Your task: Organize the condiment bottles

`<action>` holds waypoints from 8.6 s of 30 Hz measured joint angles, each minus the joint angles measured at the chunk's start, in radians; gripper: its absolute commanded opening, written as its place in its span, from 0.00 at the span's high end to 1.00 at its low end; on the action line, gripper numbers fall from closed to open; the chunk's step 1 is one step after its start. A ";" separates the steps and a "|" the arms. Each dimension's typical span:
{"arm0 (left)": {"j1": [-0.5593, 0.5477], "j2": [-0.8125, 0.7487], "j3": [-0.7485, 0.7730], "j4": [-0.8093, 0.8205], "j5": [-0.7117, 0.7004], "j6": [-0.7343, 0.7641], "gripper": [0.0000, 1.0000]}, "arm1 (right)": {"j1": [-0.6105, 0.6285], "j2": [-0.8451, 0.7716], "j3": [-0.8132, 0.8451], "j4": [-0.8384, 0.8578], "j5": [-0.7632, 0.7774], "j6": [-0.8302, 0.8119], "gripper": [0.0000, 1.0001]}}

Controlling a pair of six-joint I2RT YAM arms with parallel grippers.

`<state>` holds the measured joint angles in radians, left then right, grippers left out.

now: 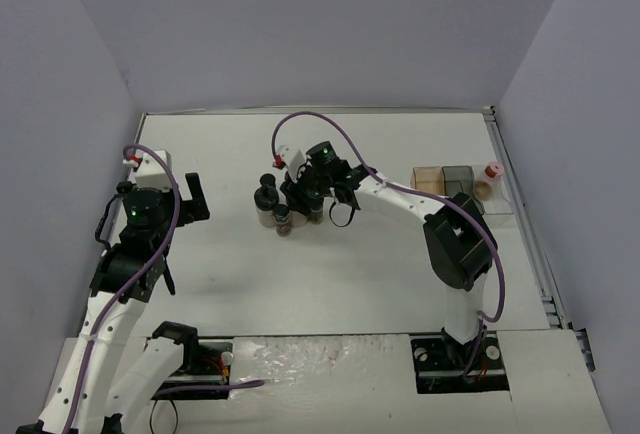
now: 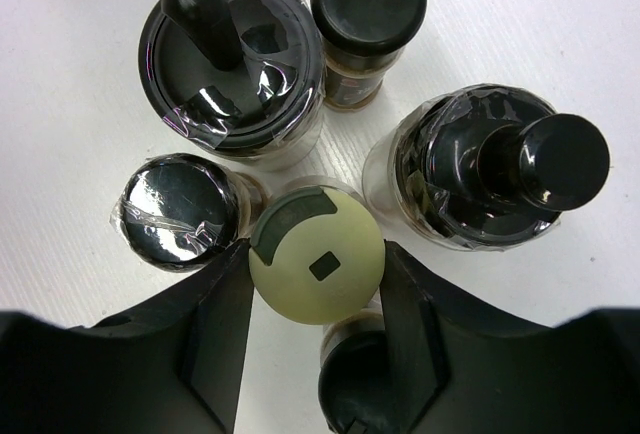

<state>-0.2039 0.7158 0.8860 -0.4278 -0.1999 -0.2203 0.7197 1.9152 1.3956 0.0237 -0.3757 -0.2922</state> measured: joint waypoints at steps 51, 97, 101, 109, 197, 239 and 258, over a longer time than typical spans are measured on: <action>-0.010 0.006 0.000 0.000 0.011 0.000 0.03 | -0.642 -0.709 -0.357 -0.237 0.770 0.557 1.00; -0.049 0.061 0.000 0.000 -0.015 0.010 0.03 | -0.922 -0.473 -0.496 0.017 0.786 0.663 0.75; -0.049 0.061 0.000 0.000 -0.015 0.010 0.03 | -0.922 -0.437 -0.501 0.029 0.786 0.667 0.59; -0.049 0.062 0.000 0.001 -0.015 0.010 0.03 | -0.923 -0.435 -0.504 0.037 0.768 0.673 0.23; -0.043 0.060 0.000 -0.002 -0.030 0.007 0.03 | -0.491 -0.436 -0.144 0.003 0.238 0.186 1.00; -0.043 0.056 0.000 -0.002 -0.029 0.007 0.03 | -0.824 -0.219 -0.330 0.151 0.536 0.482 0.68; -0.043 0.056 0.000 -0.002 -0.029 0.007 0.03 | -0.711 -0.479 -0.264 0.044 0.481 0.432 0.00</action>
<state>-0.2474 0.7723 0.8860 -0.4295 -0.2291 -0.2133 0.0091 1.4357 1.1318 0.0677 0.1051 0.1400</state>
